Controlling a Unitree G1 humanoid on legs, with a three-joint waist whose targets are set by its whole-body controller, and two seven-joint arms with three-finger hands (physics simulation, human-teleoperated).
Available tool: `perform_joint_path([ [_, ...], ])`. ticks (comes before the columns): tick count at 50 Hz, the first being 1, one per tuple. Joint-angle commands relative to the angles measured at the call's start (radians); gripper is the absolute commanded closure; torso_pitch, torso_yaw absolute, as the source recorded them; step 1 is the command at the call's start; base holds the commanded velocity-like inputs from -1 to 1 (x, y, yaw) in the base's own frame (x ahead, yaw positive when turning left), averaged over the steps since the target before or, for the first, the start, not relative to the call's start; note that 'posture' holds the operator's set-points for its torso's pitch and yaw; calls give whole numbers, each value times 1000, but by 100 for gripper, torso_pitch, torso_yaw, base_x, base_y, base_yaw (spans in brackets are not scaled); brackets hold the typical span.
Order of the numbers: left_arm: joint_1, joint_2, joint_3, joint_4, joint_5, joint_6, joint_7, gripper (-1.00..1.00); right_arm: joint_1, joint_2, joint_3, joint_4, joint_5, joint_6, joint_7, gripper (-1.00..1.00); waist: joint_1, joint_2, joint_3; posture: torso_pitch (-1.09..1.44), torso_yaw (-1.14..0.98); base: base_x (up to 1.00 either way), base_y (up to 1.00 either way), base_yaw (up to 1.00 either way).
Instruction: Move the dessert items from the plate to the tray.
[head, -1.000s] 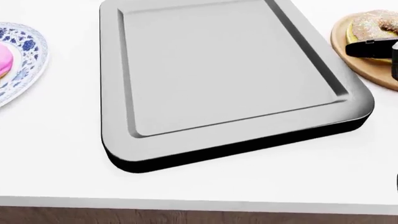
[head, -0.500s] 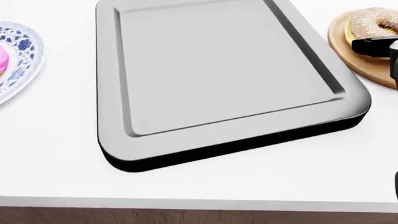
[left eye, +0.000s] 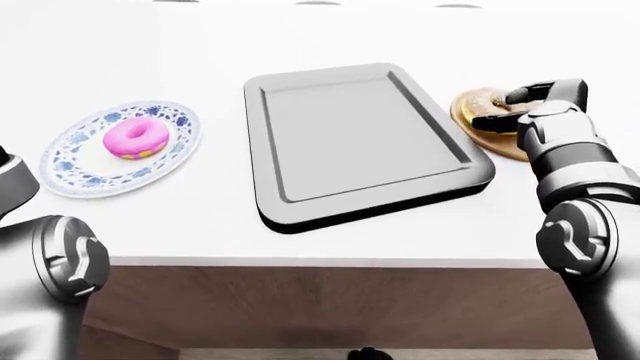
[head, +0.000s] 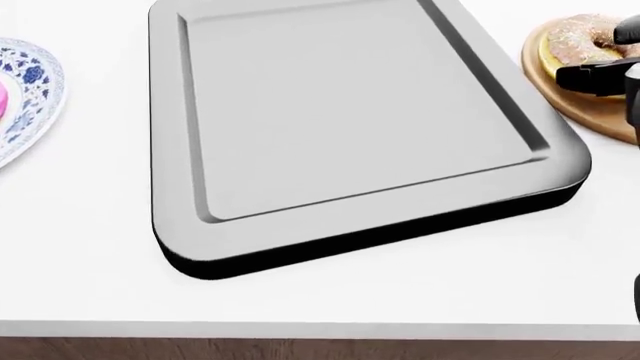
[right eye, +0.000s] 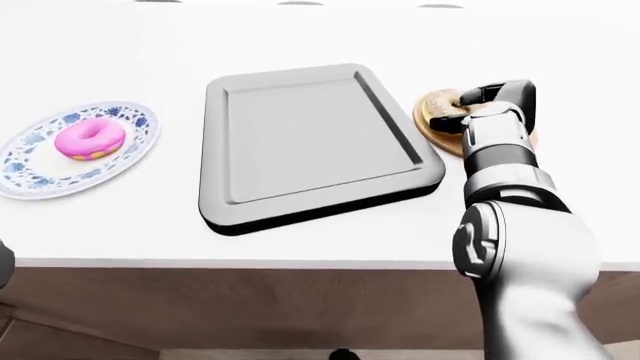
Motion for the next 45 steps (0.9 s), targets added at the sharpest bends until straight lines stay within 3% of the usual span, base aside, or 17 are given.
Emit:
perform_joint_path([
  [1, -36, 12, 10, -27, -1, -24, 4, -100, -39, -12, -1, -35, 3, -23, -13, 100, 2, 1, -36, 19, 0, 0, 0, 0],
  [10, -50, 18, 9, -17, 0, -26, 3, -100, -60, -22, 1, -36, 7, -63, -56, 100, 4, 3, -33, 19, 0, 0, 0, 0],
  [24, -61, 19, 9, -21, 2, -17, 3, -100, -162, -12, 39, -36, -56, -109, 13, 100, 2, 9, -28, 19, 0, 0, 0, 0],
  [32, -60, 22, 11, -29, -2, -12, 4, -100, -238, 34, 106, -32, -147, -195, 306, 100, -6, 13, -26, 19, 0, 0, 0, 0],
  [35, -51, 25, 16, -34, -6, -15, 3, -100, -254, 54, 103, -33, -156, -233, 427, 100, -9, 18, -24, 19, 0, 0, 0, 0],
  [45, -76, 19, 7, -6, -3, -31, 10, -100, -288, 122, 133, -32, -236, -289, 668, 100, -17, 27, -24, 19, 0, 0, 0, 0],
])
